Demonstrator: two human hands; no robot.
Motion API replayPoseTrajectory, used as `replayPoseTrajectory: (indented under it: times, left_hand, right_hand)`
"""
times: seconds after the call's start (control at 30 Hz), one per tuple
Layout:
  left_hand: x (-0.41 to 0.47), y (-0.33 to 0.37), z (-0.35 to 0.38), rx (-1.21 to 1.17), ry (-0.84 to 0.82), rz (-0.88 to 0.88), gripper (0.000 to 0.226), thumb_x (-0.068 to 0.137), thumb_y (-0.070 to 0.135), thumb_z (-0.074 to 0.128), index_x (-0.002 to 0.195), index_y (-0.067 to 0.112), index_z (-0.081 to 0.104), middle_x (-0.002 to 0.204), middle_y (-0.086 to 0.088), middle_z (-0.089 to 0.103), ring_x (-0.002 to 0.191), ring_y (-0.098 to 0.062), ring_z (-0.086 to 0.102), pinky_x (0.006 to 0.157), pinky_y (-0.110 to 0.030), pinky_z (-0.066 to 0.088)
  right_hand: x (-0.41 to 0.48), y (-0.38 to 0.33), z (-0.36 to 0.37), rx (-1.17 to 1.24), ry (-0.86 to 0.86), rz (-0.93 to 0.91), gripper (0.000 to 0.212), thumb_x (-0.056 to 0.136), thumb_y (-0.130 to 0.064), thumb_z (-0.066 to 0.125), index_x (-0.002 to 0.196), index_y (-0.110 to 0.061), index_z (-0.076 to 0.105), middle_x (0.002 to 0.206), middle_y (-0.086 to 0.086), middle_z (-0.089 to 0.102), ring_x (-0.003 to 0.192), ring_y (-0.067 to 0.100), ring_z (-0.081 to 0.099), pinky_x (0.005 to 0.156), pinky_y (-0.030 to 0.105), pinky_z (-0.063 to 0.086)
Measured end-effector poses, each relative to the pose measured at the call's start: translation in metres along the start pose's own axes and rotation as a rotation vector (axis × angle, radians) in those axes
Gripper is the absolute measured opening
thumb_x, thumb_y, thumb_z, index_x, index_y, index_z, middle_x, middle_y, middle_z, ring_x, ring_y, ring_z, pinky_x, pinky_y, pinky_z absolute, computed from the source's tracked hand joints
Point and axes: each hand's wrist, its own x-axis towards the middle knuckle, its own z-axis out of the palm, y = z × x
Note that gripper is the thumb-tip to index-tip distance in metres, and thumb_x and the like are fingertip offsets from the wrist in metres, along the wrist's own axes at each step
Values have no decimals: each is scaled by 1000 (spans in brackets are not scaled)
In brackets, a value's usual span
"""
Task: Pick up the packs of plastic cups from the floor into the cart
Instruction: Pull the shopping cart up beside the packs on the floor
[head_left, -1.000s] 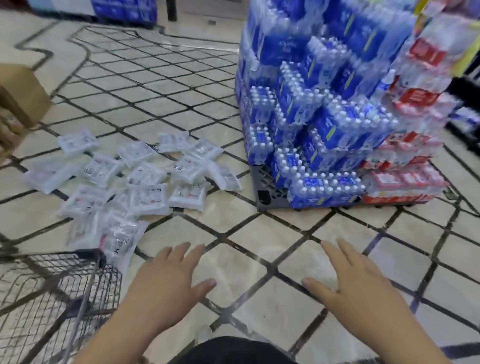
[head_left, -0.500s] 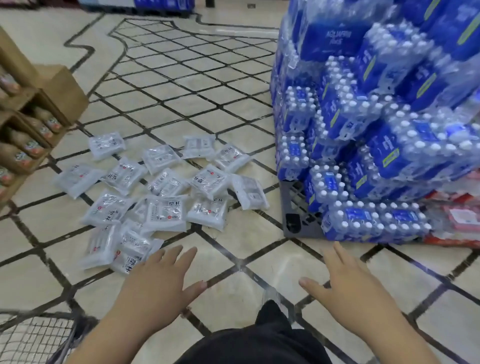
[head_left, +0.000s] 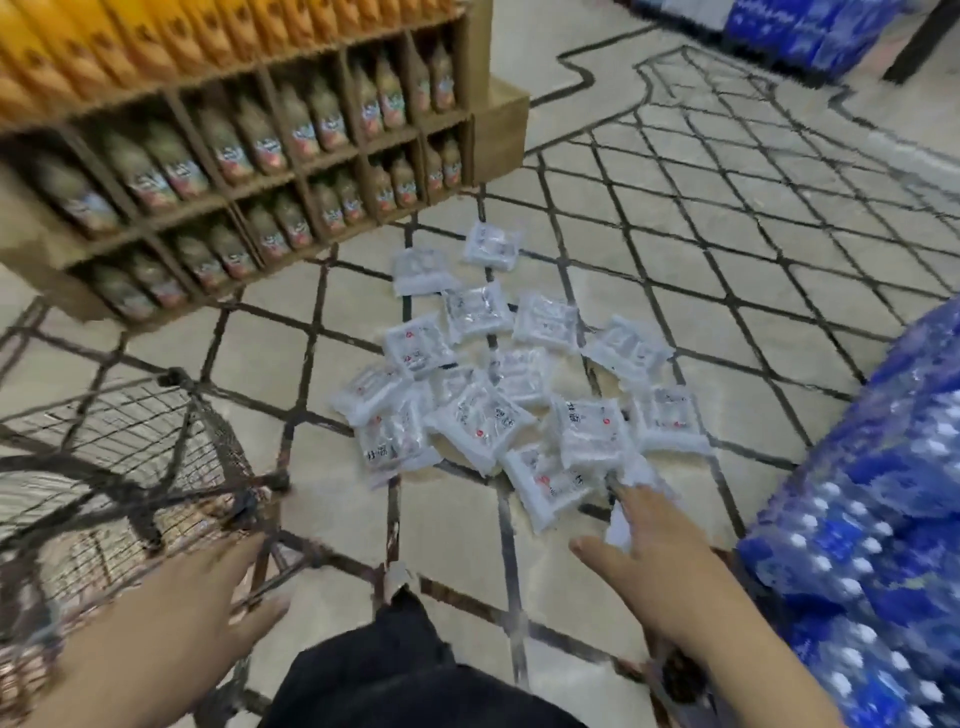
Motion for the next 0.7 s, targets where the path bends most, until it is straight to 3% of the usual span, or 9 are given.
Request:
replayPoseTrajectory:
  times: [0.07, 0.13, 0.33, 0.5, 0.7]
  left_hand:
    - [12, -16, 6, -62, -5, -94, 82, 85, 81, 25, 155, 40, 12, 161, 12, 21, 145, -14, 28, 116, -34, 31]
    - [31, -26, 6, -134, -15, -132, 81, 87, 79, 26, 156, 38, 10, 162, 10, 21, 146, -16, 26, 117, -35, 27]
    - [114, -58, -27, -313, 58, -164, 81, 87, 79, 28, 155, 39, 10, 162, 10, 18, 145, -19, 25, 114, -39, 32]
    - [168, -87, -64, -284, 148, -179, 77, 89, 77, 25, 154, 38, 16, 160, 12, 23, 143, -17, 29, 109, -41, 38]
    - [175, -101, -66, -319, 72, -327, 78, 87, 78, 23, 154, 39, 14, 160, 11, 24, 142, -18, 31, 109, -40, 38]
  right_hand:
    - [28, -30, 0, -63, -62, -72, 85, 83, -77, 43, 154, -35, 20, 161, -6, 20, 146, 17, 24, 116, 41, 29]
    - [58, -60, -2, -146, -109, -122, 87, 85, -77, 42, 156, -36, 13, 165, -7, 10, 149, 18, 16, 118, 39, 26]
    - [145, -147, -31, -223, -105, -162, 88, 85, -74, 48, 156, -35, 13, 165, -10, 6, 150, 18, 13, 118, 35, 22]
    - [216, -194, -40, -329, -55, -205, 84, 89, -71, 47, 156, -33, 15, 166, -3, 6, 151, 22, 12, 117, 38, 27]
    - [260, -225, -40, -395, -192, -326, 87, 87, -75, 43, 157, -37, 9, 166, -7, 2, 152, 20, 10, 120, 39, 22]
